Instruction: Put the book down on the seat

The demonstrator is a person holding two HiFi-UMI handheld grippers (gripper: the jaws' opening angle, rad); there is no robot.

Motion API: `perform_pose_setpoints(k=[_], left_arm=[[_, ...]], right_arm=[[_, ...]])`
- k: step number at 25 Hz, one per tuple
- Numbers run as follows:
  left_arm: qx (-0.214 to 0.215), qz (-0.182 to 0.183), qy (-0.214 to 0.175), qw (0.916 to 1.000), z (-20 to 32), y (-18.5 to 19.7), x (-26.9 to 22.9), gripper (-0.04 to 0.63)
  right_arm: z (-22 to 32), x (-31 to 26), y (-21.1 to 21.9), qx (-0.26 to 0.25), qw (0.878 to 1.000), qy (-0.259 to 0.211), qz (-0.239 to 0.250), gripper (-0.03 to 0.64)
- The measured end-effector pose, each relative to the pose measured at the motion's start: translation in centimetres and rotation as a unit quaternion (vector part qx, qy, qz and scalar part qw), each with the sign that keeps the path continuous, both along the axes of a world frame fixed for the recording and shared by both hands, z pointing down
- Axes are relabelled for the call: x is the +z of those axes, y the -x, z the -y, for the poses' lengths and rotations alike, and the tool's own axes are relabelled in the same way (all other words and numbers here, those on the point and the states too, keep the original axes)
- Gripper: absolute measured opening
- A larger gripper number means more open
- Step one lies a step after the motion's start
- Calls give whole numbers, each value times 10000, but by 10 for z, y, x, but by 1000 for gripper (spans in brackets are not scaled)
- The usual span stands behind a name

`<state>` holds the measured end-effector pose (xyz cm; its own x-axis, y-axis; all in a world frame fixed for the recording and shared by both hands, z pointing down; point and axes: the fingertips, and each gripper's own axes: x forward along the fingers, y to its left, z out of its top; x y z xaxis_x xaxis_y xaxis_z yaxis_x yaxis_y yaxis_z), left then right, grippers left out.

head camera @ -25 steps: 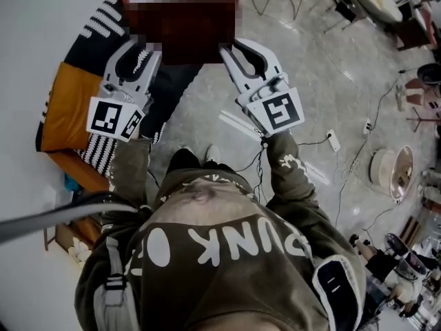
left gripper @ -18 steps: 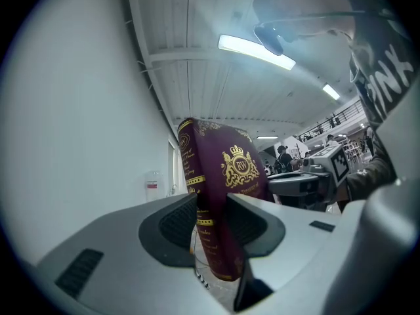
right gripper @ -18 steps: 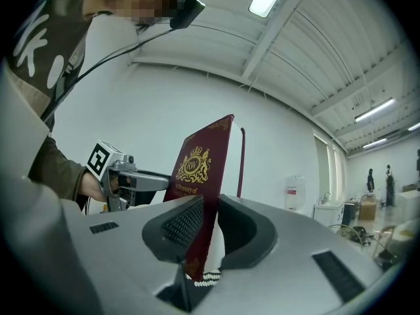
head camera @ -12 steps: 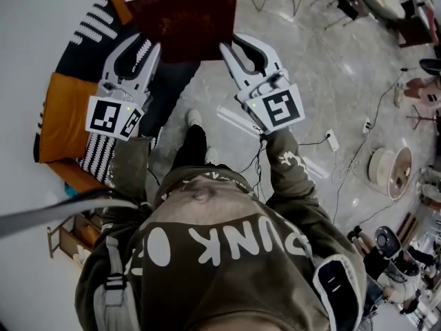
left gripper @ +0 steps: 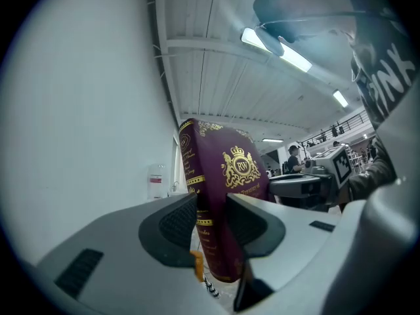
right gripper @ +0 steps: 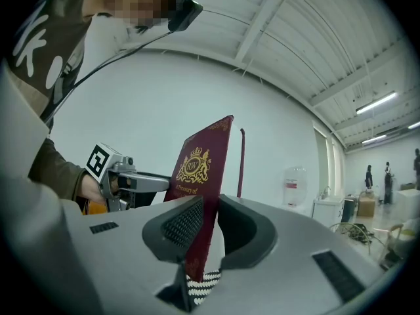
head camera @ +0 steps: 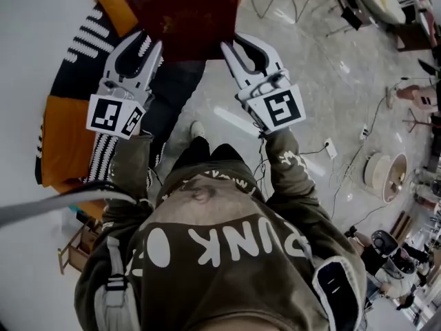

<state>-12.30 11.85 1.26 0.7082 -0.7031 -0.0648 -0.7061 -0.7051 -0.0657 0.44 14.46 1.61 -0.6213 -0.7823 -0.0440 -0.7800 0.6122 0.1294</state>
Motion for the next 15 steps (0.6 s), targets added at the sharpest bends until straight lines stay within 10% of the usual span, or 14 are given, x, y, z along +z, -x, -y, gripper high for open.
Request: perform_pose_setpoints(k=[15], left_arm=[[-91,86,537,9985,124,13,89,123]], right_arm=[[128,87,13,-121,9985,542,-16,81]])
